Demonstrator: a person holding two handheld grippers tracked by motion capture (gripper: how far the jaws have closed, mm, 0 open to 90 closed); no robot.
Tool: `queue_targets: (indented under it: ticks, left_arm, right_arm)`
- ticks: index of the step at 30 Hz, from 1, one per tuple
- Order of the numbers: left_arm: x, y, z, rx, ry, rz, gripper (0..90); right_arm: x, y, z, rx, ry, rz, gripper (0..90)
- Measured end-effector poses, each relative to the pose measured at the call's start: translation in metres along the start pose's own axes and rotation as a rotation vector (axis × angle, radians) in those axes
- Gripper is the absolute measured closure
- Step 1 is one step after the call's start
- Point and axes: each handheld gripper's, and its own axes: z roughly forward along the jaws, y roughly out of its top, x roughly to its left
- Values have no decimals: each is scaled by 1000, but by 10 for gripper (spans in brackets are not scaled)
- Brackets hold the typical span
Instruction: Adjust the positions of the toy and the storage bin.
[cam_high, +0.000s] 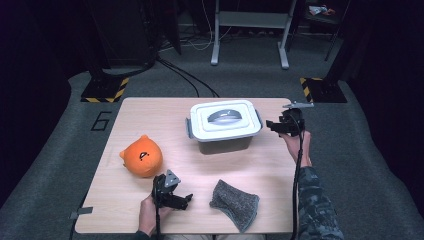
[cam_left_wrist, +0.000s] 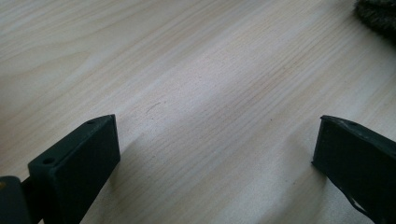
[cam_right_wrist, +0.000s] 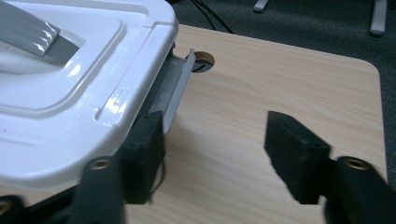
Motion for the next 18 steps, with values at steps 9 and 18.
queue_targets:
  ticks: [9, 18]
  left_arm:
    - [0, 0, 0, 0, 0, 0, 2]
    - [0, 0, 0, -3, 3, -1, 3]
  right_arm:
    - [7, 15, 20, 24, 43, -7, 537]
    - [11, 19, 34, 52, 62, -9, 632]
